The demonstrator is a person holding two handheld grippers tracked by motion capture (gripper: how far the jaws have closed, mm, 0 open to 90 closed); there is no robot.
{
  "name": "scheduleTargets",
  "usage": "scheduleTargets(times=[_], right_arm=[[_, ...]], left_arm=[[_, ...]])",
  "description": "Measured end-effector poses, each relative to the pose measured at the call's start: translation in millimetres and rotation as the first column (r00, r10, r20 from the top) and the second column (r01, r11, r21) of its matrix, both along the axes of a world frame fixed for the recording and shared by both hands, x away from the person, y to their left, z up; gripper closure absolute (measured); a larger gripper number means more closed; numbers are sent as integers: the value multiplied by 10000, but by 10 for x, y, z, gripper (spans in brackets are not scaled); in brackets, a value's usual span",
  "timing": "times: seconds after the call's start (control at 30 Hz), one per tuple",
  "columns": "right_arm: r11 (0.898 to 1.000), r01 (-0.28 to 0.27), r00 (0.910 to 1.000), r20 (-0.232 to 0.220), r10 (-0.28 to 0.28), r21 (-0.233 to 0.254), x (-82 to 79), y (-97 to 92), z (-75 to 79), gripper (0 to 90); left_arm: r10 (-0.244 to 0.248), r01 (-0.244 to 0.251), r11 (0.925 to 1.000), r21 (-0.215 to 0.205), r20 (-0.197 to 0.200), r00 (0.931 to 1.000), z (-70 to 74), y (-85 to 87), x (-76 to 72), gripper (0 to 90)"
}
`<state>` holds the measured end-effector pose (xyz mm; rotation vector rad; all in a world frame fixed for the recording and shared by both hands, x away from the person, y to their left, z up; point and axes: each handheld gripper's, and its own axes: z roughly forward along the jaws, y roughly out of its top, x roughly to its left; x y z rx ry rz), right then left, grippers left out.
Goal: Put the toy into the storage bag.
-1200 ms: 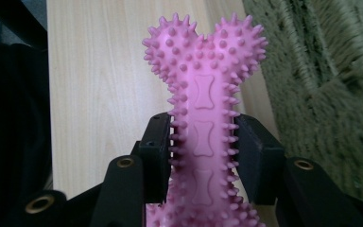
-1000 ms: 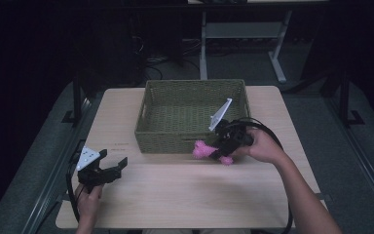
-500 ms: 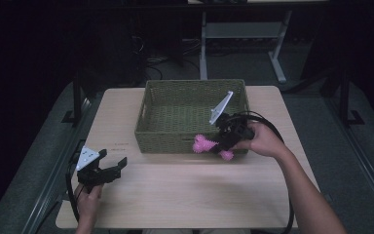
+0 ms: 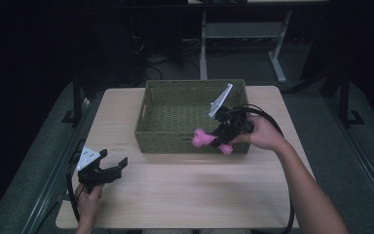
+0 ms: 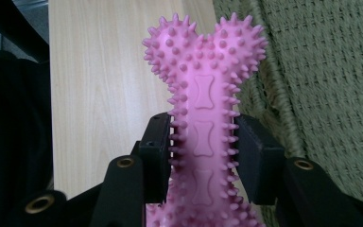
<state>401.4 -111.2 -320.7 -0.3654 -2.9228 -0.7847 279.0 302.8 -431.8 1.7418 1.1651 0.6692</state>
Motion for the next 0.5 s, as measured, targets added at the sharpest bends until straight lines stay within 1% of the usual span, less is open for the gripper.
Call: scheduleTargets(times=[0.1, 0.2, 0.27, 0.43, 0.5], right_arm=[[10000, -38, 10000, -12, 37, -77, 36, 14, 33, 580], [10000, -66, 10000, -39, 66, -5, 55, 15, 45, 580], [10000, -24, 10000, -30, 24, -95, 76, 22, 72, 580], [9999, -46, 10000, 6, 46, -94, 118, 33, 117, 580], [9999, -76, 10000, 21, 76, 69, 148, 44, 142, 580]], left_arm=[[1, -1, 10000, -34, 18, 10000, 1, 1, 1, 139], [-28, 28, 10000, -9, 21, 10000, 1, -3, 1, 139], [-31, 31, 10000, -6, 25, 10000, 1, -6, 1, 138], [-30, 30, 10000, -4, 12, 10000, 1, -4, -2, 139], [-13, 13, 10000, -40, 21, 10000, 1, 6, -6, 139]])
